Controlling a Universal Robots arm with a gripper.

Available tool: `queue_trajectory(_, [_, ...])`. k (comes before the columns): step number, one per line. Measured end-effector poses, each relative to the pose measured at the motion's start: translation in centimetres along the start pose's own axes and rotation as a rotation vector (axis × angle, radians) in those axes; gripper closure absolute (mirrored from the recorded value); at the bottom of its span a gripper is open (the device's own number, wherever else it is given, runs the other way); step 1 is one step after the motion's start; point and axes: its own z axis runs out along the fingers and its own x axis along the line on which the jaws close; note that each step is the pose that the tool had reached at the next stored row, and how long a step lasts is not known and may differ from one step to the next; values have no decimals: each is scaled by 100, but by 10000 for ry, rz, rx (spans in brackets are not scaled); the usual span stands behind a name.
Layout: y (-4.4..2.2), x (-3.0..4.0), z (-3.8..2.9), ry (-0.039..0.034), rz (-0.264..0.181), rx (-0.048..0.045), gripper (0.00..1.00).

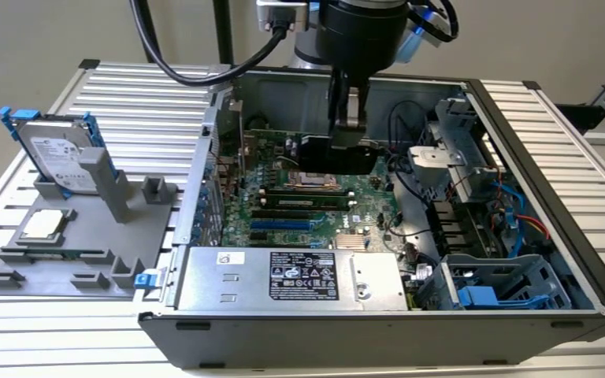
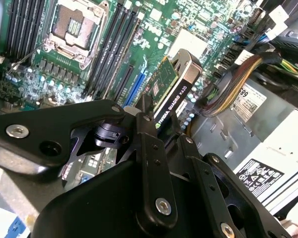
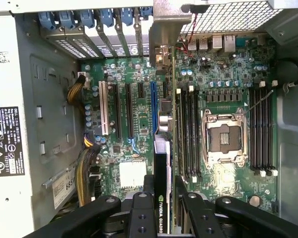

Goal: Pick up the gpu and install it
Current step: 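Insert the gpu into the slot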

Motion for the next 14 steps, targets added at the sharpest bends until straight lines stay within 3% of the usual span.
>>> queue_trajectory(14, [1, 1, 64, 2, 0, 0, 100])
